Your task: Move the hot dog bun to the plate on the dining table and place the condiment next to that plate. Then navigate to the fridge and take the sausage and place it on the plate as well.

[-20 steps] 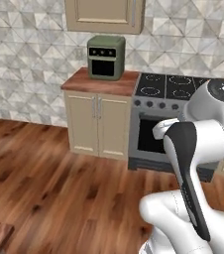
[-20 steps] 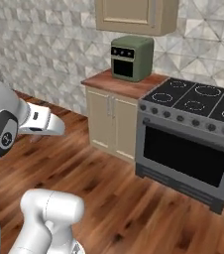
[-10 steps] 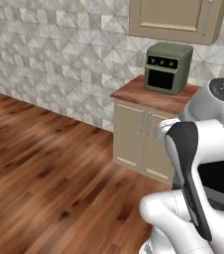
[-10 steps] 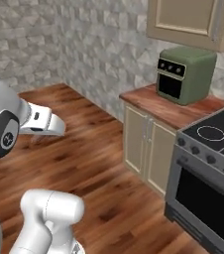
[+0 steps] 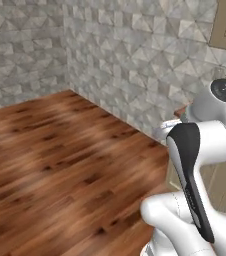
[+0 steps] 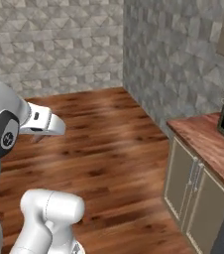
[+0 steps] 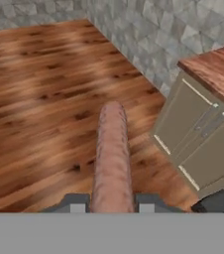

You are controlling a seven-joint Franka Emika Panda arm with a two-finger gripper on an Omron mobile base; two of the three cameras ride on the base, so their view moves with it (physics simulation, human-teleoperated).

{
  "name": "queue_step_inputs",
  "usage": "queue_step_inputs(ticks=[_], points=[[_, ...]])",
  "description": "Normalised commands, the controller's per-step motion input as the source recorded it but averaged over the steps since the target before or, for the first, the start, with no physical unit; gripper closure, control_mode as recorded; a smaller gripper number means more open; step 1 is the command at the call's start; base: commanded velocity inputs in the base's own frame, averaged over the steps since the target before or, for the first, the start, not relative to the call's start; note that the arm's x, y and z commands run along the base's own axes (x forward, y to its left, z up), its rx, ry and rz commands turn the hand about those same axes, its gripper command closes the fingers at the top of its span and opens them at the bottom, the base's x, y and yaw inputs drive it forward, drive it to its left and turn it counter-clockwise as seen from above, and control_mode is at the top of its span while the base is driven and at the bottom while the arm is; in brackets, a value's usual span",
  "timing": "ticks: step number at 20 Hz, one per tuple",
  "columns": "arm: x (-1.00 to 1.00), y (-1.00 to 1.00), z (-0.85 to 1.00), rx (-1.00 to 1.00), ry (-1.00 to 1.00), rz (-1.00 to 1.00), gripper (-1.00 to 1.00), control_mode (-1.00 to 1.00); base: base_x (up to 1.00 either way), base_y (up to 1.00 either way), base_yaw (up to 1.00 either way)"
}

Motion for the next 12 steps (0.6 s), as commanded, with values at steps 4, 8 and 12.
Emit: queue_step_inputs(ticks=[4, 8, 12], points=[[0.0, 0.0, 0.0, 0.0, 0.0, 0.0, 1.0, 1.0, 1.0, -0.09, 0.48], [0.0, 0.0, 0.0, 0.0, 0.0, 0.0, 1.0, 1.0, 1.0, -0.09, 0.36], [0.0, 0.0, 0.0, 0.0, 0.0, 0.0, 1.0, 1.0, 1.0, -0.09, 0.3]])
